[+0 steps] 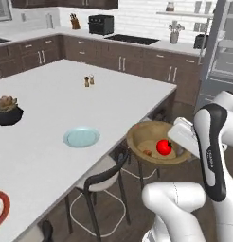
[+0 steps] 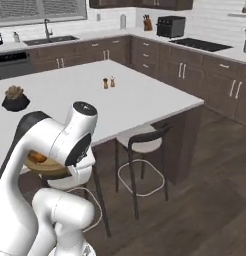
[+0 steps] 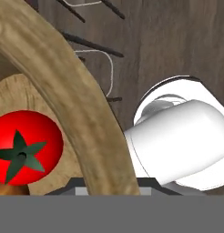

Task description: Pick the chicken drumstick and tomato from their plates and place them in the bowl. Then put the bowl in the fridge.

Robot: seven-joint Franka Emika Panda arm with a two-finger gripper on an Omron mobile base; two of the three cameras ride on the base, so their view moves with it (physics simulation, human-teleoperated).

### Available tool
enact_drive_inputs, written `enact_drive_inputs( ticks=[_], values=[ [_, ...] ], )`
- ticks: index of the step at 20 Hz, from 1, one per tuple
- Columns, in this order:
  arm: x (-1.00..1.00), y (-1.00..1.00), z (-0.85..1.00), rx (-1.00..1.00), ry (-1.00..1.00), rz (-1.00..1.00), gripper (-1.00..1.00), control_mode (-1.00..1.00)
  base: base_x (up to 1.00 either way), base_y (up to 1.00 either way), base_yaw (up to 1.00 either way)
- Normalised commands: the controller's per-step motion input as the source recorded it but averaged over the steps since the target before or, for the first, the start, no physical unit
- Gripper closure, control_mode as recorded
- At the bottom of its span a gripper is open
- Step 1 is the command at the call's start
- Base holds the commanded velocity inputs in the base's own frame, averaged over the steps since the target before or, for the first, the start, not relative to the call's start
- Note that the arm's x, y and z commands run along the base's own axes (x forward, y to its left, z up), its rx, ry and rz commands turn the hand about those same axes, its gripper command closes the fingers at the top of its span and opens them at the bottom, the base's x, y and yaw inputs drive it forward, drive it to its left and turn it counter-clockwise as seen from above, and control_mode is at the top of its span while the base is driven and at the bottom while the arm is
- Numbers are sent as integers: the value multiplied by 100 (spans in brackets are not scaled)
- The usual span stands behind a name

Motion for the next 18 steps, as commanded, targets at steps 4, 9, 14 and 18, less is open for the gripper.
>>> enact_drive_inputs(
  ticks=[4,9,14,18],
  values=[
    [0,0,0,0,0,0,100,100,1,4,-90],
    [0,0,0,0,0,0,100,100,7,1,-86],
    [0,0,0,0,0,0,100,100,57,-31,-60],
    [0,0,0,0,0,0,100,100,100,-23,-29]
  ],
)
